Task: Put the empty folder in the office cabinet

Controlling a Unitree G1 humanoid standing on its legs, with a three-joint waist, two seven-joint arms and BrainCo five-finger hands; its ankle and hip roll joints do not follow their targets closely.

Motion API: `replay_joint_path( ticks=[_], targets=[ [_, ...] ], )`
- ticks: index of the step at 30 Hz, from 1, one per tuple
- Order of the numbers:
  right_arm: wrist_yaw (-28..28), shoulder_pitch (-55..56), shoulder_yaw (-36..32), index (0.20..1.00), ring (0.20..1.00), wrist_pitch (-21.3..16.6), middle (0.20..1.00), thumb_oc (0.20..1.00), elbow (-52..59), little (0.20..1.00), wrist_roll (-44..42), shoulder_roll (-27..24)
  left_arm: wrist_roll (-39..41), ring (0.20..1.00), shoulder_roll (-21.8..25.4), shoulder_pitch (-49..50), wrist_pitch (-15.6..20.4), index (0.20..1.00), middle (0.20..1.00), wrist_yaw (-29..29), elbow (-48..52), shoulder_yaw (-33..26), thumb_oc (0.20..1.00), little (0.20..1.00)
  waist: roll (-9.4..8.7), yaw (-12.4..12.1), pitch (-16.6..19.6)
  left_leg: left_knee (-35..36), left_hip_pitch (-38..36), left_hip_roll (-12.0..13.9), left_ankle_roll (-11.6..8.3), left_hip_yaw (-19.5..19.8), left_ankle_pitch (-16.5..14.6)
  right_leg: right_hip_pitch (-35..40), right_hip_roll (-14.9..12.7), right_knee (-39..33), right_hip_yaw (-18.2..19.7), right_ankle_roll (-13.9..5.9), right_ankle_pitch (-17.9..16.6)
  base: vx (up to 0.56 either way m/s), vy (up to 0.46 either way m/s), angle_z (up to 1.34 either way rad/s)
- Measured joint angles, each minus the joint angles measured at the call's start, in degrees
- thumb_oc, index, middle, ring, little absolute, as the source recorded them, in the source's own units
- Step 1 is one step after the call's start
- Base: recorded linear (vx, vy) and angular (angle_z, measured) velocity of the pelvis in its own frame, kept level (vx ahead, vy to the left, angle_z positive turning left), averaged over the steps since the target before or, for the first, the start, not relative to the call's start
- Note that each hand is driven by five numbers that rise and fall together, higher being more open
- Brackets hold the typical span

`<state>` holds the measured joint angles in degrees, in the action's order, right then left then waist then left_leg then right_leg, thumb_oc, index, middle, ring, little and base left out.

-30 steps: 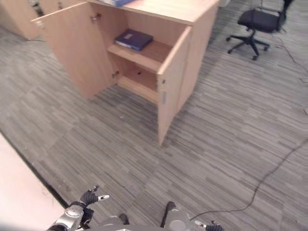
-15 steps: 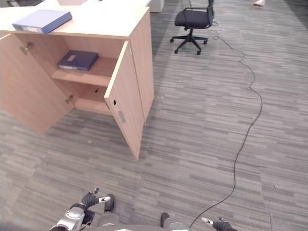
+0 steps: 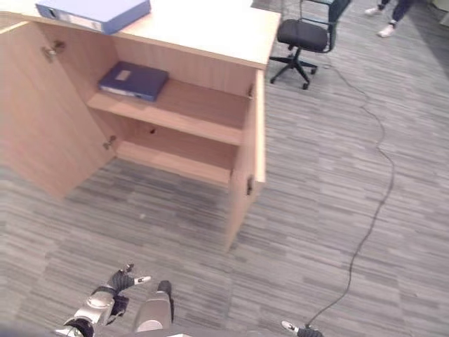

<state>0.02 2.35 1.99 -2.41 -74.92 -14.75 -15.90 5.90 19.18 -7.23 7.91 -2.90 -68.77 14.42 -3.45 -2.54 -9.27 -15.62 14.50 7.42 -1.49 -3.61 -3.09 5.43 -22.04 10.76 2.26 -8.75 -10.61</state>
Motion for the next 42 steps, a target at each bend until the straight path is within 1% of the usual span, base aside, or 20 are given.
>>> replay_joint_path(
  ticks=[1, 2, 5, 7, 8, 9, 10, 12, 13, 14, 22, 26, 27, 28, 29, 31, 36, 37, 39, 42],
  targets=[
    [-0.2, 0.1, 0.2, 1.0, 1.0, 0.2, 1.0, 1.0, 0.4, 1.0, -0.3, 0.9, 0.1, 1.0, 0.9, 0.2, 0.0, 1.0, 1.0, 0.0, 1.0, 0.0, 1.0, 1.0, -1.39, -0.6, 0.6, 0.1, -0.3, -1.2, 0.51, -1.9, -0.2, -1.4, -2.3, 0.5, -3.5, 0.12, -7.4, 0.05, 0.383, -0.28],
    [-0.4, -0.2, 0.4, 1.0, 1.0, 0.3, 1.0, 1.0, 0.7, 1.0, -1.0, 1.6, 0.1, 1.0, 1.3, 0.6, 0.0, 1.0, 1.0, 0.0, 1.7, 0.1, 1.0, 1.0, -1.21, -0.8, 0.4, 1.3, -1.3, -1.2, 1.09, -2.7, 0.3, -2.8, -3.6, 2.0, -8.5, -0.82, -10.6, 0.06, 0.396, -0.38],
    [0.0, -0.6, 3.2, 1.0, 1.0, 0.0, 1.0, 1.0, 3.3, 1.0, -2.1, 3.1, 0.4, 1.0, 2.1, 0.4, 0.1, 1.0, 1.0, 0.0, 2.9, 0.2, 1.0, 1.0, 0.0, -1.2, -0.1, 7.4, -6.5, -3.3, 4.53, -4.7, 2.0, -4.6, -3.5, 4.2, -20.5, 1.33, -7.4, 0.09, 0.548, -0.29],
    [-0.1, -1.6, 4.4, 1.0, 1.0, -0.2, 1.0, 1.0, 3.8, 1.0, -2.2, 2.9, 0.4, 1.0, 1.5, 0.5, 0.2, 1.0, 1.0, 0.1, 2.8, 0.3, 1.0, 1.0, 1.56, -0.7, 0.0, 10.8, -8.9, -3.9, 5.09, -5.4, 3.8, -5.7, -3.2, 6.5, -19.4, 1.4, -10.5, 0.06, 0.428, -0.13],
    [0.0, -2.1, 4.7, 1.0, 1.0, -0.7, 1.0, 1.0, 4.6, 1.0, -2.2, 1.9, 0.4, 1.0, 0.8, 0.2, 0.2, 1.0, 1.0, 0.0, 2.6, -0.2, 1.0, 1.0, 2.99, -0.1, -0.4, 13.2, -9.9, -3.1, 5.49, -5.0, 4.2, -8.9, -1.4, 12.5, -18.0, -2.02, 0.0, 0.09, 0.425, 0.03],
    [-0.1, -2.2, 5.1, 1.0, 1.0, -1.0, 1.0, 1.0, 4.7, 1.0, -2.2, 1.2, 0.4, 1.0, 0.6, 0.5, 0.1, 1.0, 1.0, 0.0, 2.6, -0.6, 1.0, 1.0, 3.53, 0.4, -0.3, 15.1, -10.6, -2.7, 5.5, -4.8, 5.4, -10.8, 2.0, 14.9, -17.7, -1.0, 7.7, 0.09, 0.4, 0.05],
    [-0.3, -2.4, 6.9, 1.0, 1.0, -1.2, 1.0, 1.0, 5.1, 1.0, -2.2, 1.1, 0.4, 1.0, -0.4, 0.7, 0.0, 1.0, 1.0, -0.1, 2.6, -1.0, 1.0, 1.0, 3.62, 0.2, -0.6, 16.8, -11.9, -2.1, 4.74, -4.8, 6.3, -12.3, 9.4, 14.5, -17.6, -0.42, 14.2, 0.1, 0.325, -0.03],
    [0.2, -2.6, 9.7, 1.0, 1.0, -1.6, 1.0, 1.0, 4.8, 1.0, -2.0, 1.6, 0.3, 1.0, -0.5, 1.5, -0.7, 1.0, 1.0, -0.1, 2.2, -1.2, 1.0, 1.0, 3.49, 0.5, -1.0, 16.9, -12.5, -0.7, 3.99, -5.1, 6.8, -13.9, 20.3, 10.5, -15.9, 4.39, 18.4, 0.09, 0.064, -0.03],
    [0.0, -2.8, 9.0, 1.0, 1.0, -1.4, 1.0, 1.0, 2.9, 1.0, -2.0, 1.5, 0.3, 1.0, -0.7, 2.8, -0.9, 1.0, 1.0, 0.0, 3.1, -1.0, 1.0, 1.0, -0.69, -0.1, -0.4, 17.2, -14.0, -4.4, 2.46, -6.4, 6.4, -12.3, 18.9, 2.4, -21.2, 10.3, 16.7, 0.15, -0.032, 0.12],
    [-0.3, -2.6, 8.5, 1.0, 1.0, -1.3, 1.0, 1.0, 2.1, 1.0, -2.0, 0.9, 0.3, 1.0, -1.4, 3.2, -1.0, 1.0, 1.0, 0.1, 3.3, -0.9, 1.0, 1.0, -0.04, 0.7, -0.3, 16.9, -13.7, -4.1, 1.38, -6.0, 5.8, -11.1, 19.3, 1.0, -21.9, 11.68, 16.5, 0.12, -0.032, 0.2],
    [-1.1, 0.5, 6.6, 1.0, 1.0, -1.1, 1.0, 1.0, 0.0, 1.0, -1.5, -2.4, -0.1, 1.0, -1.6, 5.3, -0.5, 1.0, 1.0, 0.2, 5.5, -1.0, 1.0, 1.0, 2.67, 0.7, -0.8, 9.8, -12.5, -2.1, -1.16, -4.0, 4.5, -7.2, 21.7, -3.4, -20.5, 11.7, 16.1, 0.03, -0.011, -0.06],
    [-1.2, -1.7, 6.5, 1.0, 1.0, -1.2, 1.0, 1.0, 0.0, 1.0, -1.5, -3.8, -0.1, 1.0, -1.6, 3.6, -0.3, 1.0, 1.0, 0.2, 5.7, -0.9, 1.0, 1.0, 2.97, 1.3, -2.9, 4.6, -7.8, 0.1, -6.08, -0.7, 4.8, -8.1, 20.1, -4.0, -19.6, 13.45, 14.5, 0.04, 0.172, -0.17],
    [-1.2, -2.1, 6.5, 1.0, 1.0, -1.2, 1.0, 1.0, 0.0, 1.0, -1.5, -3.9, -0.1, 1.0, -1.6, 3.3, -0.3, 1.0, 1.0, 0.2, 5.6, -0.9, 1.0, 1.0, 2.96, 1.7, -3.0, 5.8, -7.4, 2.0, -7.27, -0.7, 5.6, -8.1, 19.9, -4.4, -19.5, 13.38, 14.4, 0.15, 0.155, -0.19],
    [-1.1, -2.6, 6.5, 1.0, 1.0, -1.0, 1.0, 1.0, 0.1, 1.0, -1.5, -4.5, -0.1, 1.0, -1.7, 3.8, -0.3, 1.0, 1.0, 0.2, 5.3, -1.0, 1.0, 1.0, 4.49, 1.9, -2.6, 14.1, -10.9, 8.4, -9.29, 1.6, 7.3, -6.7, 20.9, -5.0, -17.5, 11.68, 14.6, 0.19, 0.257, -0.35],
    [-1.2, -2.8, 6.4, 1.0, 1.0, -1.1, 1.0, 1.0, 0.2, 1.0, -1.5, -5.0, -0.1, 1.0, -1.8, 4.4, -0.4, 1.0, 1.0, 0.3, 5.3, -1.0, 1.0, 1.0, 5.68, 2.2, -2.3, 16.6, -12.5, 10.5, -10.86, 2.9, 8.2, -5.9, 21.4, -5.4, -17.2, 11.17, 14.8, 0.12, 0.319, -0.41],
    [-1.2, -2.6, 6.4, 1.0, 1.0, -1.1, 1.0, 1.0, 0.7, 1.0, -1.5, -7.1, -0.1, 1.0, -3.2, 4.0, -0.2, 1.0, 1.0, 0.2, 5.4, -1.0, 1.0, 1.0, 7.93, 1.9, -1.2, 17.1, -12.8, 11.2, -11.93, 9.5, 9.8, -6.9, 19.8, -2.5, -15.7, 9.99, 15.8, 0.11, 0.37, -0.36],
    [-1.2, -2.4, 5.7, 1.0, 1.0, -1.1, 1.0, 1.0, 0.7, 1.0, -1.6, -8.3, 0.0, 1.0, -4.1, 3.2, 0.3, 1.0, 1.0, 0.1, 5.3, -0.9, 1.0, 1.0, 8.96, 2.4, -0.8, 12.0, -9.2, 12.2, -10.88, 8.9, 15.0, -9.3, 13.8, 3.5, -13.9, 6.12, 18.6, 0.11, 0.316, -0.11],
    [-0.9, -2.0, 4.7, 1.0, 1.0, -1.1, 1.0, 1.0, 0.7, 1.0, -1.6, -8.4, 0.0, 1.0, -4.3, 3.7, 0.3, 1.0, 1.0, 0.0, 5.5, -0.9, 1.0, 1.0, 9.41, 2.5, -0.5, 11.9, -9.5, 12.1, -8.58, 7.8, 17.2, -10.3, 12.8, 6.5, -12.5, 4.03, 19.6, 0.14, 0.396, -0.02],
    [-0.9, -1.2, 2.7, 1.0, 1.0, -1.0, 1.0, 1.0, 0.6, 1.0, -1.8, -7.8, 0.1, 1.0, -4.2, 3.6, 0.7, 1.0, 1.0, 0.0, 6.0, -1.0, 1.0, 1.0, 7.76, 2.7, -0.8, 10.7, -9.8, 9.1, -11.71, 7.7, 5.8, -12.0, 8.1, 9.4, -8.5, 1.96, 20.8, 0.15, 0.465, 0.23],
    [-0.6, -2.0, 2.5, 1.0, 1.0, -0.7, 1.0, 1.0, 0.3, 1.0, -2.0, -3.8, 0.4, 1.0, -1.2, 1.7, 0.8, 1.0, 1.0, 0.0, 6.0, -1.1, 1.0, 1.0, 2.45, 1.3, -2.8, 5.4, -6.9, 5.1, -11.4, 7.2, 0.8, -11.7, 4.1, 6.7, -4.4, -1.5, 18.5, 0.18, 0.567, 0.13]
  ],
)
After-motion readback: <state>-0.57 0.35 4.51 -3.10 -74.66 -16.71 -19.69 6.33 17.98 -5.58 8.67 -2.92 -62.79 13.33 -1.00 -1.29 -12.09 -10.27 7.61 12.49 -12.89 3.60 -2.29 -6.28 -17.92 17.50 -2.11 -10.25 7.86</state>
